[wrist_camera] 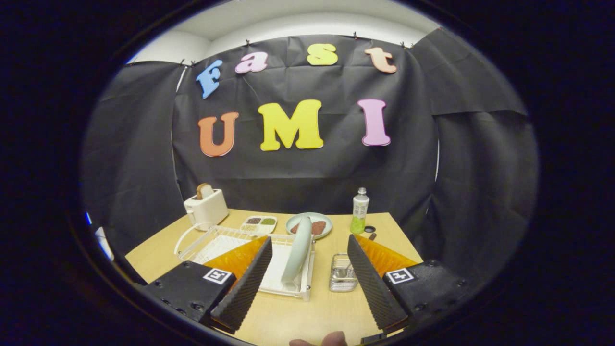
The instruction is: Take the plate from the dish rack, then take the spoon from the basket and place it into the plate.
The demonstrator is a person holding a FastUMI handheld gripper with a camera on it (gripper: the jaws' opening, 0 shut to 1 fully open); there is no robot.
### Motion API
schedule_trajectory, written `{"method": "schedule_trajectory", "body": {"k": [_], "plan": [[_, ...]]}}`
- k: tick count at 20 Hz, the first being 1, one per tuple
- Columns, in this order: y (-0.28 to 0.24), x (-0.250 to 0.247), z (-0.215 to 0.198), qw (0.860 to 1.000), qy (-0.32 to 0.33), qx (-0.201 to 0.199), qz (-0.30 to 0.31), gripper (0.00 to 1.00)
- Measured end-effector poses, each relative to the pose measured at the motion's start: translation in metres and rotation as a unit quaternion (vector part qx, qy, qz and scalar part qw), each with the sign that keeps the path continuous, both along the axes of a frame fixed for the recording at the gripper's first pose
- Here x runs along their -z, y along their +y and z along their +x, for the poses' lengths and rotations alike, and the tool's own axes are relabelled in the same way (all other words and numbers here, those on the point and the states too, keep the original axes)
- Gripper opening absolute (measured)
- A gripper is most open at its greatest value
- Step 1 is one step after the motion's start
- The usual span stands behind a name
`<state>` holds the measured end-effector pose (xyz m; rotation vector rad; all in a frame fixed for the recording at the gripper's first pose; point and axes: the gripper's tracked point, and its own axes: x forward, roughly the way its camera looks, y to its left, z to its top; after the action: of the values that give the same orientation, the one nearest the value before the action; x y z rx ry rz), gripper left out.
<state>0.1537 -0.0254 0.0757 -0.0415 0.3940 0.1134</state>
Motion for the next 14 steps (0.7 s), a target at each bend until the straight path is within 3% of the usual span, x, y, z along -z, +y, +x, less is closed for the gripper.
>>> {"method": "schedule_trajectory", "body": {"k": [5, 7, 14], "plan": [[0.014, 0.003, 0.054, 0.995, 0.086, -0.004, -0.044, 1.00], [0.025, 0.008, 0.073, 0.992, 0.123, -0.010, -0.030, 1.00], [0.030, 0.063, 0.120, 0.965, 0.257, 0.011, -0.050, 1.00]]}}
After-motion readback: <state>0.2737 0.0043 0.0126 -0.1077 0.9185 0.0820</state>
